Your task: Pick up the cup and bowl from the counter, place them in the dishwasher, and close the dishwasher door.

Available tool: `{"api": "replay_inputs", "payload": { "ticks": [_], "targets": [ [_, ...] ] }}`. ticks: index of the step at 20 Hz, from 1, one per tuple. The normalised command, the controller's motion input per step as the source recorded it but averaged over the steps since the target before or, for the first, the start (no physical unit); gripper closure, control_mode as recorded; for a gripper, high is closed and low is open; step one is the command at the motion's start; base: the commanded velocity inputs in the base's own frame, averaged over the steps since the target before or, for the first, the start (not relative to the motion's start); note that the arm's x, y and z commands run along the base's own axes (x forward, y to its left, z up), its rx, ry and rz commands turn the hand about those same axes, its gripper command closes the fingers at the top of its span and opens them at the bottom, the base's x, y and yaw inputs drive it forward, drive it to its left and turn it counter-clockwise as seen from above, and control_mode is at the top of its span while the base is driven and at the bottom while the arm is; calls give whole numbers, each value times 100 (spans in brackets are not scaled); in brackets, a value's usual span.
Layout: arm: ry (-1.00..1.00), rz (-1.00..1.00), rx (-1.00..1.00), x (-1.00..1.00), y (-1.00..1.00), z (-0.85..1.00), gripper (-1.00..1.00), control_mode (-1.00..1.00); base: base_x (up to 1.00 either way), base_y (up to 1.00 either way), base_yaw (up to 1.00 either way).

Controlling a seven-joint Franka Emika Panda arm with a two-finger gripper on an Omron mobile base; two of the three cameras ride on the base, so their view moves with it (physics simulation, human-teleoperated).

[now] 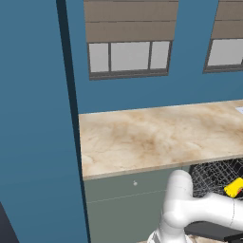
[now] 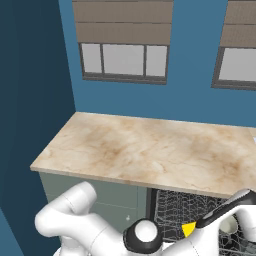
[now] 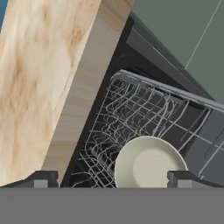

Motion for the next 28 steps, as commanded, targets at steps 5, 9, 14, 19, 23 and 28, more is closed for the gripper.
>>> {"api": "replay_inputs", "payload": {
  "ticks": [5,9,14,19,23,28],
  "targets": [
    [-2,0,0,-37,17,0,-100,-100,0,0,0],
    [-2,0,0,-34,21,0,-100,-100,0,0,0],
    [-4,0,-4,-41,65,0,-100,-100,0,0,0],
    [-7,-4,-5,-42,77,0,-100,-100,0,0,0],
    [-11,-6,-5,-50,75,0,-100,-100,0,0,0],
    [-14,-8,-2,-63,56,0,-100,-100,0,0,0]
  ]
}}
